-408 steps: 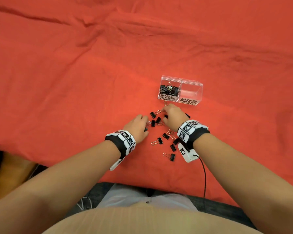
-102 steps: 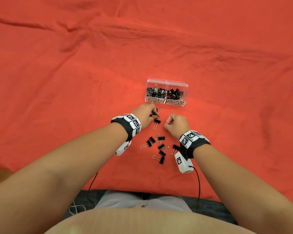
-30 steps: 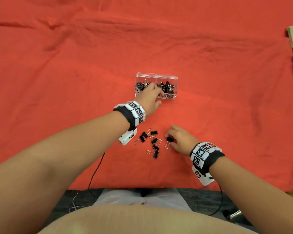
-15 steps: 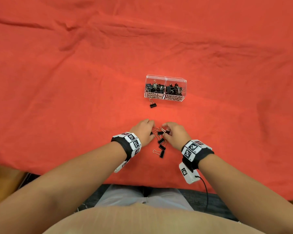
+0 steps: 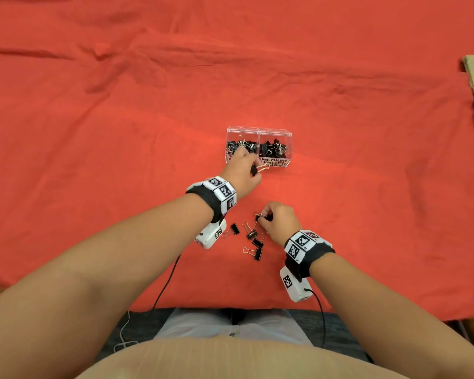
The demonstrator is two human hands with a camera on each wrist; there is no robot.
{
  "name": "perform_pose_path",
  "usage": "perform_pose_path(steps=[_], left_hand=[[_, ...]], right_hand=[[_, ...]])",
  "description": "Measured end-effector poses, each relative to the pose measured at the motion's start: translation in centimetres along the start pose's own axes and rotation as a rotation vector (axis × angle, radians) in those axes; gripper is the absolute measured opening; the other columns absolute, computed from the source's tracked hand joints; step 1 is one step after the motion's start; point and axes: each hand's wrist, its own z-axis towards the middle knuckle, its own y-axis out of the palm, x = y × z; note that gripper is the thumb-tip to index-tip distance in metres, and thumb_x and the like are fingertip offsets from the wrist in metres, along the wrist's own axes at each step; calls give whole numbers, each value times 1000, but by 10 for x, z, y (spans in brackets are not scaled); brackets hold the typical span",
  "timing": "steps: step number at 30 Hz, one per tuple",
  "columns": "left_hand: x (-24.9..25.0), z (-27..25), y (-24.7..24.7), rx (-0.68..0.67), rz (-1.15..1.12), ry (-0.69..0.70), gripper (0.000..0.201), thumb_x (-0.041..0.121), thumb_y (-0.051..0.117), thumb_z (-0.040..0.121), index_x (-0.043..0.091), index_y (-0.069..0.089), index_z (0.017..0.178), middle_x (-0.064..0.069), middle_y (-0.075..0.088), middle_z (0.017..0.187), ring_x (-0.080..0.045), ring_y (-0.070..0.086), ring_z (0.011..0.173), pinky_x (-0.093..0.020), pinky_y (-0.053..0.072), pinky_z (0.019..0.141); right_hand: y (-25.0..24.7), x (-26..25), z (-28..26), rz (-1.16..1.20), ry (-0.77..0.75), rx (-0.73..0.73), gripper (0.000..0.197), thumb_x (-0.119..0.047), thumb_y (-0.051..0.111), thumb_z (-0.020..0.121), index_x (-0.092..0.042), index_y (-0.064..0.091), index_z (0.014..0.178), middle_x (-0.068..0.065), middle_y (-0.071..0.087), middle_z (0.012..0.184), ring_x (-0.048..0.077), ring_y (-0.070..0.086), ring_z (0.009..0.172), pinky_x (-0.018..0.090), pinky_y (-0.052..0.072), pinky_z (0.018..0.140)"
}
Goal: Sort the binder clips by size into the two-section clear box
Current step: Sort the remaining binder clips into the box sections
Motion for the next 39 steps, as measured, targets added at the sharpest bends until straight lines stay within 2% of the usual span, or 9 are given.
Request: perform_pose_path(steps=[5,9,12,16,20,25,31,35,39], left_hand=[[23,42,-10,42,62,33,23,9,59,89,10,61,112,-8,53,119,-22,54,107,-32,44,98],[30,65,-13,61,113,7,20,1,59,84,8,55,103,-13,59,107,-29,58,96,-34,46,82],[30,73,-8,82,148,-6,20,2,60,84,6,50,101,-15,60,102,-32,59,89,-37,46,74],[27,77,0,-13,260,11,16,2,59,88,3,57,104,-15,58,112,-32,58,102,-39,48,83],[19,73,8,-58,389,80,25,-2,54,87,0,62,110,-15,52,120,-34,42,123,-45,44,99],[8,50,-3,103,285,70,25,5,48,88,8,62,109,-9,50,115,-26,43,114,-36,42,93],[-32,5,1,24,259,25,19,8,46,90,10,61,102,-8,53,109,-24,48,109,-34,45,83],[-49,-8,8,-17,344,18,34,4,48,89,7,57,122,-9,50,119,-27,46,114,-42,49,86],[-53,-10,11,-98,371,-3,46,4,46,91,10,46,137,-8,44,134,-28,41,124,-44,47,94]], right_hand=[[-17,5,9,62,77,39,7,-15,66,81,-11,64,86,6,67,88,20,60,77,29,47,69],[-52,2,27,156,91,180,7,-13,68,79,-9,66,85,-1,61,76,14,53,75,24,37,67],[-86,-7,44,175,55,299,6,-13,69,78,-10,65,82,-1,60,74,14,54,72,26,40,66],[-123,-21,68,99,16,392,3,-14,66,80,-14,63,81,1,64,77,15,57,71,28,48,67],[-132,-38,92,-56,-46,361,7,-13,59,81,-11,62,87,6,65,81,22,59,74,30,47,67],[-117,-50,112,-274,-113,286,16,-9,54,82,-6,59,97,17,64,100,34,60,91,38,49,74],[-105,-41,117,-337,-122,138,28,-12,59,87,-9,61,114,17,62,114,30,56,109,39,48,93],[-103,-36,111,-445,-177,50,35,-11,48,95,-13,56,129,16,54,132,29,38,132,40,32,112],[-100,-30,102,-370,-252,149,33,-5,43,94,-7,60,123,13,56,123,31,42,118,40,39,104]])
